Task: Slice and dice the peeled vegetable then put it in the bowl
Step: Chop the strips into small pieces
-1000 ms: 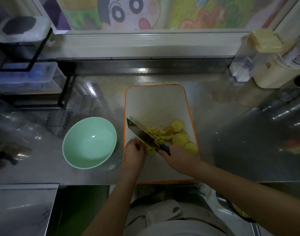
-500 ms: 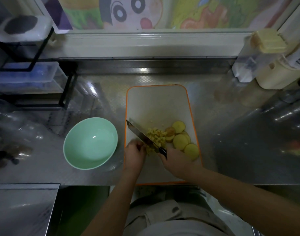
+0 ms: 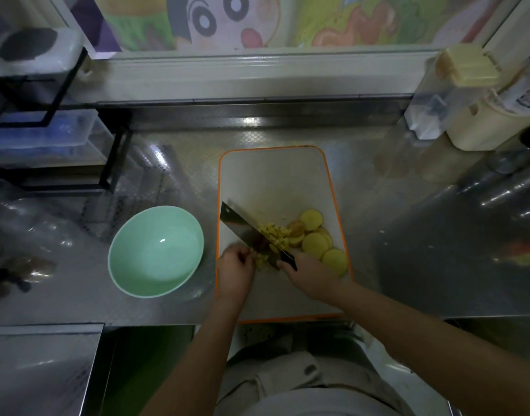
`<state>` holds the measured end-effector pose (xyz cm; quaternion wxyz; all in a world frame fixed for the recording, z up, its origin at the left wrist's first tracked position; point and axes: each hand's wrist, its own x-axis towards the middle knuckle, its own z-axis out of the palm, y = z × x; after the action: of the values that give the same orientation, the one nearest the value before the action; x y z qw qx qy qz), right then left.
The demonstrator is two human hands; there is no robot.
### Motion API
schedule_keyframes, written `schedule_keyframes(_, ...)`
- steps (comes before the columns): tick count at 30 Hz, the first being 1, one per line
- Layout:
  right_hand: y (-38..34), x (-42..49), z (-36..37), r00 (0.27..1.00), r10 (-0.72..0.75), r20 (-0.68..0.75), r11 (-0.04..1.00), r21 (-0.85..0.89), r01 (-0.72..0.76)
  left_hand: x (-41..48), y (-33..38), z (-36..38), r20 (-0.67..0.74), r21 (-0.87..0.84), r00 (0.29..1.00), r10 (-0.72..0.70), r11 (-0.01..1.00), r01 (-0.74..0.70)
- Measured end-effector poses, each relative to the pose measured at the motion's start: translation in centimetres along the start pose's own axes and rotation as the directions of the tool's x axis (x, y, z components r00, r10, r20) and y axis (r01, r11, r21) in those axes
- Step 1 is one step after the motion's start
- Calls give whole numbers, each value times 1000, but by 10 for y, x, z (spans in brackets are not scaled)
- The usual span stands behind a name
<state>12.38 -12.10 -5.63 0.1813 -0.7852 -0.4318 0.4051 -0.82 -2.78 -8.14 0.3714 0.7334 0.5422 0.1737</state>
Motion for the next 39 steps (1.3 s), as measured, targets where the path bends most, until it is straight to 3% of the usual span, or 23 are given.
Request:
schedule_keyframes(4,-4,-2,-8,998,-54,31,995,85,51,-2,-1,-2,14,14,1000,18,1000,-18)
schedule_keyframes(14,-19,-6,-17,995,-96,-33,993,68,98,-23,1,-1,153,247,988,20,967,-58)
schedule_keyframes(31,-20,-24,-14,994,-74,-76,997,3,74,-19,-4,-4,120,116,992,45,992,-59)
schedule_keyframes(36,-26,-28,-7,989,-82,-127,988,-141,64,-17,-7,-5,86,104,996,37,993,-46)
schedule_keyframes(39,-29,-29,-6,995,-57,-83,990,-132,46,-17,-6,-6,67,117,996,51,991,-58)
